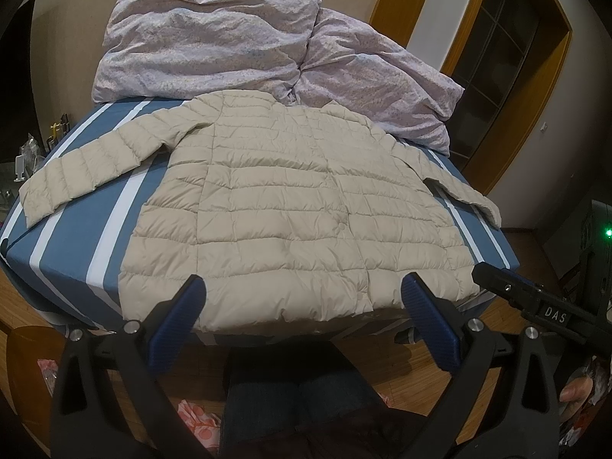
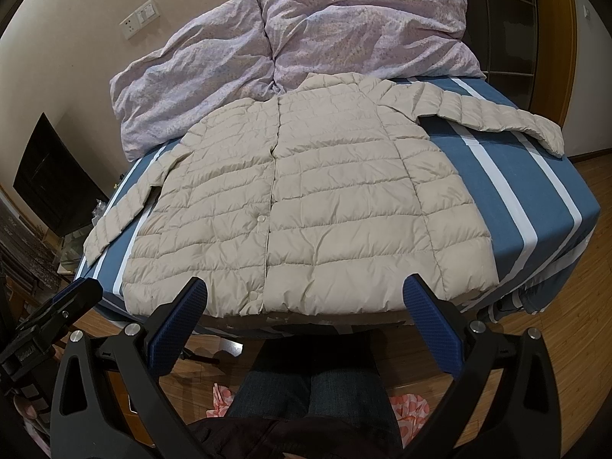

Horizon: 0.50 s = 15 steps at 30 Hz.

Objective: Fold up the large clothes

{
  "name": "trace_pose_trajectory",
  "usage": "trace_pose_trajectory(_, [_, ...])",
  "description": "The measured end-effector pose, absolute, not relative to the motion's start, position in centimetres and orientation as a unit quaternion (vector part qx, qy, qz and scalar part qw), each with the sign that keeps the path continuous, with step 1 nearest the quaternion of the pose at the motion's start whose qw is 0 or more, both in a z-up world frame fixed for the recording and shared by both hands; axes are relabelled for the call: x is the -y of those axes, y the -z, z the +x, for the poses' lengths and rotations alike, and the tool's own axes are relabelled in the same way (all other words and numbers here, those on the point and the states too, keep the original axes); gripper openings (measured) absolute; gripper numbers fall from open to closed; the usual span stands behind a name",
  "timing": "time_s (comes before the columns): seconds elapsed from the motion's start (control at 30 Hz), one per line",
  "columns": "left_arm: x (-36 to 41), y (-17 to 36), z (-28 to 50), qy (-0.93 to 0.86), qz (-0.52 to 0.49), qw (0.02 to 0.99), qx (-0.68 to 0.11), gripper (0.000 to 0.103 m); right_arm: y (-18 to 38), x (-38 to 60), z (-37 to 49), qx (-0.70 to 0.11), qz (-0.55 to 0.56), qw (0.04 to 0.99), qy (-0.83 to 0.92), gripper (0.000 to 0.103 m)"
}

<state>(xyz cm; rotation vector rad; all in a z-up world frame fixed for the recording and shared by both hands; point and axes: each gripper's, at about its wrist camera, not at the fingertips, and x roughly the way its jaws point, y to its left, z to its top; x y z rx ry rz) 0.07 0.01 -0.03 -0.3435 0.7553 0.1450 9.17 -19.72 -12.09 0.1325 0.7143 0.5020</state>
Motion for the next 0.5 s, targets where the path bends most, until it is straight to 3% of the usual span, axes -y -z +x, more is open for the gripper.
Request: trace_pose_trajectory(0.5, [-1.2,1.7,4.0,-0.076,-0.166,0.900,-0.397,0.101,12.6,19.7,13.1,-0.369,0.073,0.899,-0.223,0.102])
